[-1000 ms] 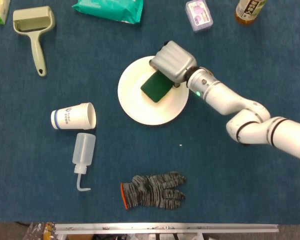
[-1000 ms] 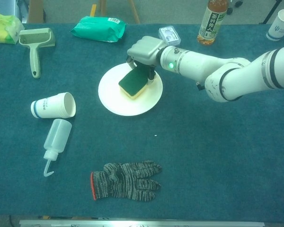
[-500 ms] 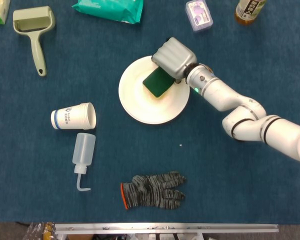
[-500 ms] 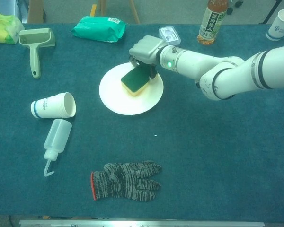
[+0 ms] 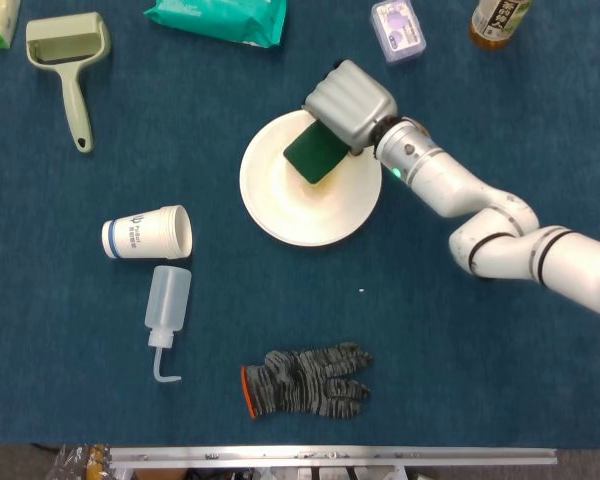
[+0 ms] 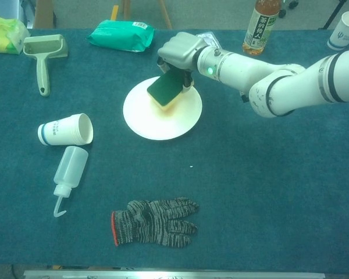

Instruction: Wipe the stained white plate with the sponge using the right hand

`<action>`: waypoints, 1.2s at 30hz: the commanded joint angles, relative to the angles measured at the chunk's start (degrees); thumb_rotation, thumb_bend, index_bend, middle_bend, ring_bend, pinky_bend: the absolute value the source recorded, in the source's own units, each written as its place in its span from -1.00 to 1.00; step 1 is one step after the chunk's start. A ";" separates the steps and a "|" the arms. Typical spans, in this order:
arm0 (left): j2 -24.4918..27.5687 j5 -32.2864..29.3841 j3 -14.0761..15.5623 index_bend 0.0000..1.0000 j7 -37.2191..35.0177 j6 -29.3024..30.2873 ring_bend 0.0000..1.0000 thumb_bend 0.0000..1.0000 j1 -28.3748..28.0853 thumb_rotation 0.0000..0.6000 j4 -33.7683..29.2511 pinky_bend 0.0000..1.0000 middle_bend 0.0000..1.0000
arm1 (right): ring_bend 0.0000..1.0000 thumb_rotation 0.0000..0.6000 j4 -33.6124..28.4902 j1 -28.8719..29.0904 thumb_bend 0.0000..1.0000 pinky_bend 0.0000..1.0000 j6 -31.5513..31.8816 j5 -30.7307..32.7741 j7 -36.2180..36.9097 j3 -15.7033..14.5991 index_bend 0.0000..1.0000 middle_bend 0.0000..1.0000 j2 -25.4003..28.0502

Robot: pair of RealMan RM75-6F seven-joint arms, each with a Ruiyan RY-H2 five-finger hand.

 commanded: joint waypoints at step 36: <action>-0.36 -0.16 -0.03 -0.54 -0.88 -0.22 -0.85 -0.07 0.26 1.00 0.61 -0.68 -0.92 | -0.09 1.00 -3.27 0.35 -0.96 -0.31 0.00 6.93 -9.11 -0.58 0.04 0.21 1.66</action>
